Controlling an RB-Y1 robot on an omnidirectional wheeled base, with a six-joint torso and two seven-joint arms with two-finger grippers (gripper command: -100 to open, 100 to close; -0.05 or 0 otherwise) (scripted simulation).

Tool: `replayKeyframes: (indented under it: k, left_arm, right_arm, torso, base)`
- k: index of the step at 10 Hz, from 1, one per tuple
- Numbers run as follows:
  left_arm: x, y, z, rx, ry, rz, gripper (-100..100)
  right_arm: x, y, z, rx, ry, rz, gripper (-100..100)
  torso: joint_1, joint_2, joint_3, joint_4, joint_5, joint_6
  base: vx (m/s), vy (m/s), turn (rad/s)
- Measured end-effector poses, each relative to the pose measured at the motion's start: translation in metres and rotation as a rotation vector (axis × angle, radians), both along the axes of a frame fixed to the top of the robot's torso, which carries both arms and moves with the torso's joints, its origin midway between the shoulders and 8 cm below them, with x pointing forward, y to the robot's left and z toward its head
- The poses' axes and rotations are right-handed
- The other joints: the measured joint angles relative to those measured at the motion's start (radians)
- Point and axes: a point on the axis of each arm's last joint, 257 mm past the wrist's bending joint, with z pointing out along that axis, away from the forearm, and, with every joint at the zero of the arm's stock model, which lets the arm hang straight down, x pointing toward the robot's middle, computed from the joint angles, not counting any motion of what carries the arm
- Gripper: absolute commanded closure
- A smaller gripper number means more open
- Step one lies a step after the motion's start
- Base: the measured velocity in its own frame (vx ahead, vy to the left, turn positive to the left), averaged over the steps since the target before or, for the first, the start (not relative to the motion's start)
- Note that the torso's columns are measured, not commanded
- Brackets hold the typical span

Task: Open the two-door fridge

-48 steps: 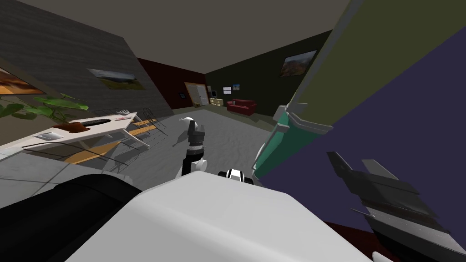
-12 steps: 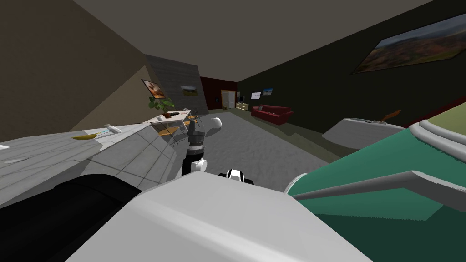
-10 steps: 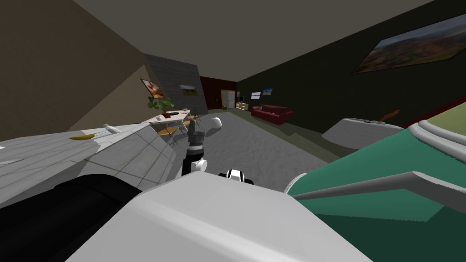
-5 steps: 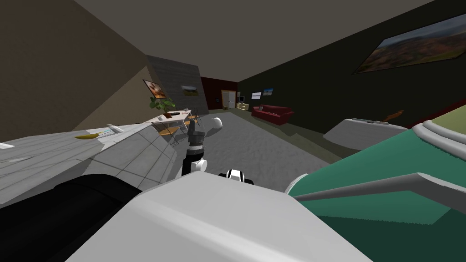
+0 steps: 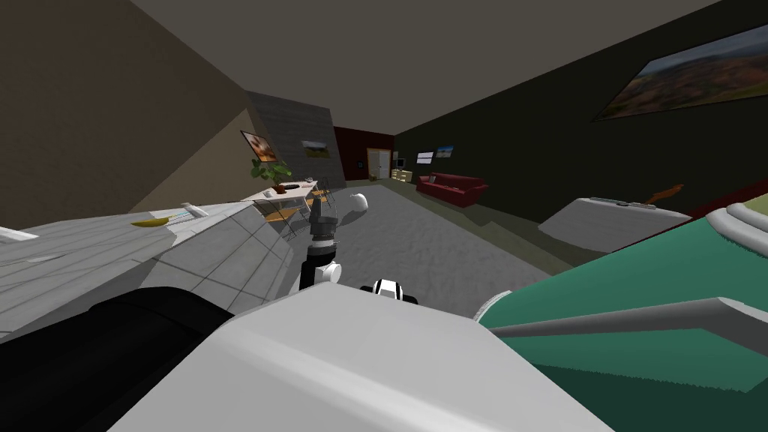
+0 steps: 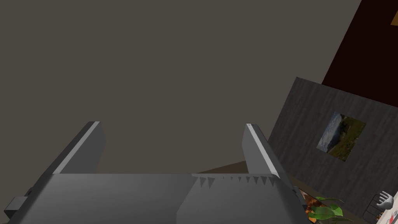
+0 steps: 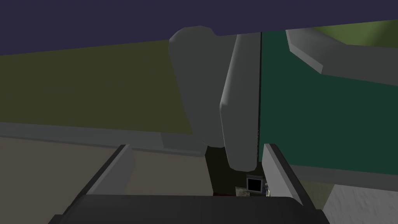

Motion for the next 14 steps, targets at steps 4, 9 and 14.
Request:
replayKeyframes:
  k: [4, 9, 14]
  left_arm:
    - [0.0, 0.0, 0.0, 0.0, 0.0, 0.0, 0]
    - [0.0, 0.0, 0.0, 0.0, 0.0, 0.0, 0]
    - [0.0, 0.0, 0.0, 0.0, 0.0, 0.0, 0]
  right_arm:
    - [-0.011, -0.001, 0.001, -0.015, 0.009, -0.031, -100]
    - [-0.019, -0.002, -0.009, 0.023, 0.027, -0.044, 100]
    - [-0.048, -0.021, -0.017, 0.045, 0.029, -0.124, 100]
  torso:
    - [0.002, 0.003, 0.003, 0.0, 0.0, 0.002]
    - [0.007, 0.015, 0.018, 0.004, -0.009, 0.009]
    - [0.006, 0.006, 0.01, 0.001, -0.007, 0.006]
  base:
    - [0.01, 0.007, 0.013]
    - [0.039, 0.018, -0.077]
    - [0.255, 0.101, -0.059]
